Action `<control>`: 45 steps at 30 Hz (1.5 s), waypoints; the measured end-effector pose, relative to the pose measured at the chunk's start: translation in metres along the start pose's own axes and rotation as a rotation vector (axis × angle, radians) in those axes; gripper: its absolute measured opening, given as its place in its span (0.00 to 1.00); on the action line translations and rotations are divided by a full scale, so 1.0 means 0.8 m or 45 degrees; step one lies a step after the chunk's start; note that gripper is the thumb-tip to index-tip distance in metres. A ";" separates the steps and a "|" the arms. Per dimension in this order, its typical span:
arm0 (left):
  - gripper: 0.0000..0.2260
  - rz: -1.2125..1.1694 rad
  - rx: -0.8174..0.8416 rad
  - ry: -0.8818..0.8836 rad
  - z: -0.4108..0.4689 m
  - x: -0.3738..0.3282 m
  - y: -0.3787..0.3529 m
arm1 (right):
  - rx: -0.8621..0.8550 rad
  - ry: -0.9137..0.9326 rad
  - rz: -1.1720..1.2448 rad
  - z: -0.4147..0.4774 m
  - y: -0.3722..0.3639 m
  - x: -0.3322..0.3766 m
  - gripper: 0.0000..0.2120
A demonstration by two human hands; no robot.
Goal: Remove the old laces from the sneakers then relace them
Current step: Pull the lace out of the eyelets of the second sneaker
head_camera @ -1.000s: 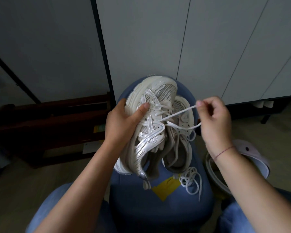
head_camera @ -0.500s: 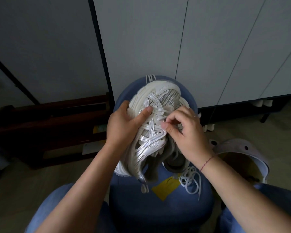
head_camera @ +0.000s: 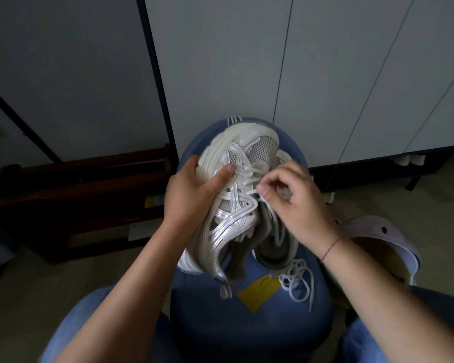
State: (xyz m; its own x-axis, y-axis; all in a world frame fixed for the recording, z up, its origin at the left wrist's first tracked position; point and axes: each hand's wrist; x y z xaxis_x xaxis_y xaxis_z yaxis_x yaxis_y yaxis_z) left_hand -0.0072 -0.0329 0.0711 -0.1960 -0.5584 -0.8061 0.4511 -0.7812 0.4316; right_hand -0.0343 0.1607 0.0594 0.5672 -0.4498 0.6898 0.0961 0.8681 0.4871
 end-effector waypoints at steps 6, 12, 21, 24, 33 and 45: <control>0.24 -0.008 0.007 -0.013 -0.003 0.000 -0.002 | -0.048 0.103 -0.085 -0.002 -0.009 0.008 0.13; 0.17 -0.060 -0.027 0.019 0.003 0.001 0.006 | -0.369 -0.149 0.007 0.012 0.026 -0.010 0.08; 0.21 -0.015 -0.005 -0.004 0.000 0.001 0.002 | 0.074 -0.016 -0.037 0.003 0.007 -0.005 0.12; 0.27 0.016 -0.003 -0.039 -0.001 0.001 -0.001 | 0.023 0.073 -0.110 -0.001 -0.004 0.003 0.14; 0.15 -0.078 0.001 0.005 0.000 -0.002 0.001 | -0.268 -0.062 0.100 0.009 0.023 0.005 0.07; 0.22 -0.033 0.002 -0.007 -0.001 0.000 0.000 | 0.154 0.045 -0.063 -0.004 0.002 0.010 0.15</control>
State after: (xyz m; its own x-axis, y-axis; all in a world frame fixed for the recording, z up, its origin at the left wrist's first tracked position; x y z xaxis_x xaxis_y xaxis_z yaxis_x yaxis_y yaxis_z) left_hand -0.0068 -0.0326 0.0710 -0.2121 -0.5397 -0.8147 0.4444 -0.7958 0.4114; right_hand -0.0271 0.1589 0.0641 0.5930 -0.4821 0.6449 0.0264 0.8121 0.5829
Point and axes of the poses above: each hand's wrist, its own z-axis towards the middle knuckle, its own y-axis out of the back of the hand, x = y × z, and after that the axes turned 9 degrees about -y, right-handed
